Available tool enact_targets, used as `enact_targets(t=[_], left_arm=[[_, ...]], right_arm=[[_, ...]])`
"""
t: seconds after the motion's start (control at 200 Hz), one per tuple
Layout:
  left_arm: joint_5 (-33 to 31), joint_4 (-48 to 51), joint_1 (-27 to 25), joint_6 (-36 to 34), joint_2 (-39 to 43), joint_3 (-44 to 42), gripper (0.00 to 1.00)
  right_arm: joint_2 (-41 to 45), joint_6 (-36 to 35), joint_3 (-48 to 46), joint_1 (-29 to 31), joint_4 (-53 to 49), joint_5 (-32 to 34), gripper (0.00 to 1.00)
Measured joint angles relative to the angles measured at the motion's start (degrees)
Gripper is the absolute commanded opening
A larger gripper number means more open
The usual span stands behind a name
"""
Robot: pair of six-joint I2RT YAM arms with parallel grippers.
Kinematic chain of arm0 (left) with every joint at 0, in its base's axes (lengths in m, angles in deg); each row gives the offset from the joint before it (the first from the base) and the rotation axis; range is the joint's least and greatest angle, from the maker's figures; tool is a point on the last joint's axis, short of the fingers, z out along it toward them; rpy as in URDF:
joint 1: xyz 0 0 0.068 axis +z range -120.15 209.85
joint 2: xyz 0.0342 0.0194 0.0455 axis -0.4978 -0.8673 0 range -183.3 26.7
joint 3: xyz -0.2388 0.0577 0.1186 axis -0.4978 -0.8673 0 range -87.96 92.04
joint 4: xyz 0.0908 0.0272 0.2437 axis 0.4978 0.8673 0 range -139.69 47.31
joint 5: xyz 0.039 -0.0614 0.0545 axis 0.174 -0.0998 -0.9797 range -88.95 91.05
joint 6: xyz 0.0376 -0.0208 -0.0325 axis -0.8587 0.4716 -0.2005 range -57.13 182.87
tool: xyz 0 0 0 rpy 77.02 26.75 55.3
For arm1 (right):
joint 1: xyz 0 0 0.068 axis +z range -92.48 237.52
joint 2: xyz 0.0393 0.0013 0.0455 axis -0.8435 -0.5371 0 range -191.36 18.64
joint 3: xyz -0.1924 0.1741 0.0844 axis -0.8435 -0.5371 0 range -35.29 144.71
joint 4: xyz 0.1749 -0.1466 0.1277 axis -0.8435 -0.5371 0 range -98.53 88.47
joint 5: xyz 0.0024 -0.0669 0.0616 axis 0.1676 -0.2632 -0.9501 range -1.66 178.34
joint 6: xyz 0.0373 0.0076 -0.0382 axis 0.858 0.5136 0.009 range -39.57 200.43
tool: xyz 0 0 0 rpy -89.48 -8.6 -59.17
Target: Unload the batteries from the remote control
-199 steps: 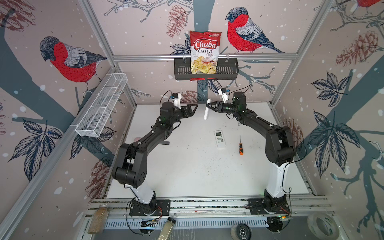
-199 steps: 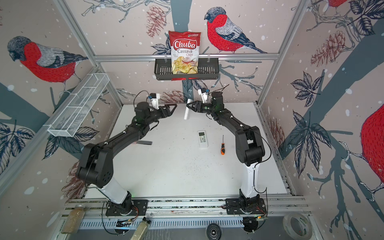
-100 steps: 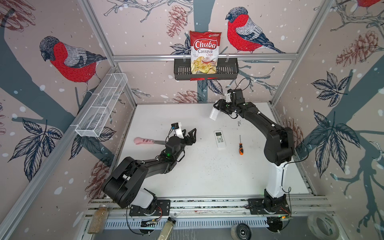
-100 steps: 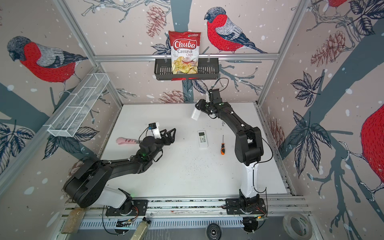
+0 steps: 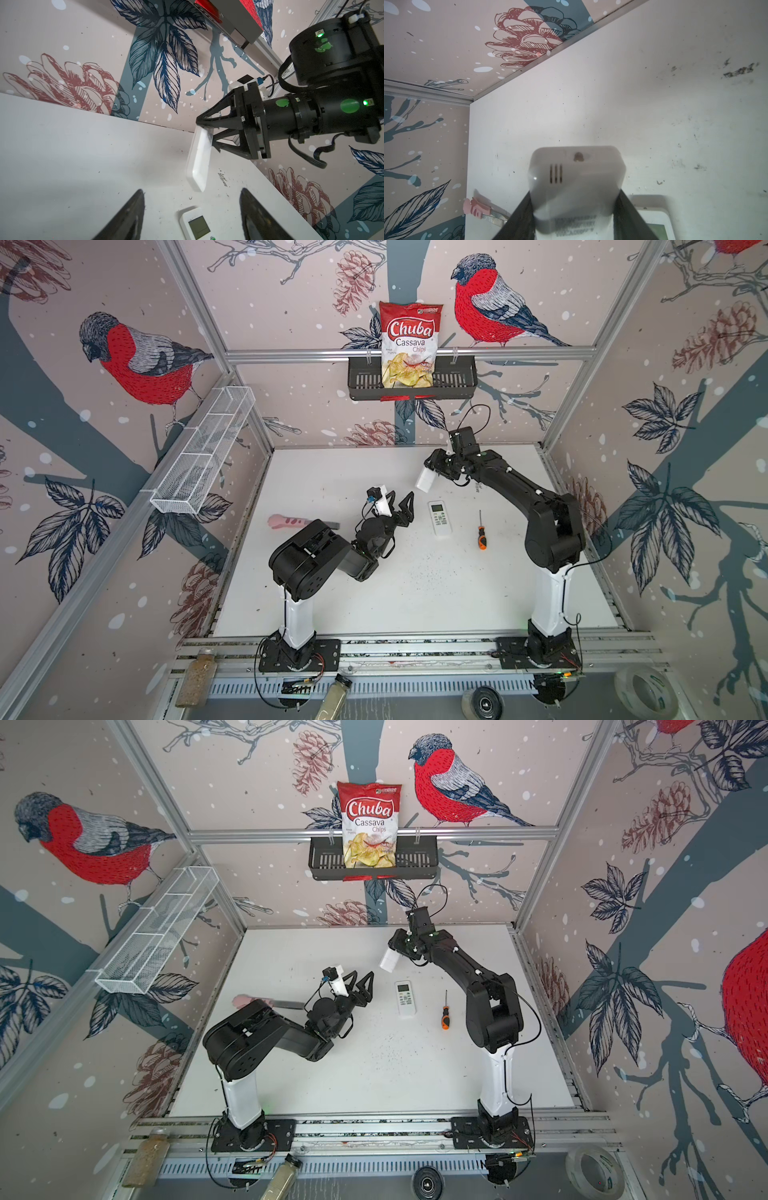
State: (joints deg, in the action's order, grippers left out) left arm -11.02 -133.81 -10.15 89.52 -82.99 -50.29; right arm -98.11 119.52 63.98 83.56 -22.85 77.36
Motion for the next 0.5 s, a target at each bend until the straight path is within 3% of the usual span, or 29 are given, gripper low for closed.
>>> enact_targets(t=[0.385, 0.5], left_arm=[[3.80, 3.76, -0.07, 2.10, -7.91, 10.49, 0.56], [4.52, 5.46, -0.07, 3.15, -9.25, 12.35, 0.45]], right_arm=[[1.49, 1.33, -0.94, 1.05, 2.43, 0.31, 0.31], [2.01, 1.36, -0.94, 1.25, 2.99, 0.20, 0.30]])
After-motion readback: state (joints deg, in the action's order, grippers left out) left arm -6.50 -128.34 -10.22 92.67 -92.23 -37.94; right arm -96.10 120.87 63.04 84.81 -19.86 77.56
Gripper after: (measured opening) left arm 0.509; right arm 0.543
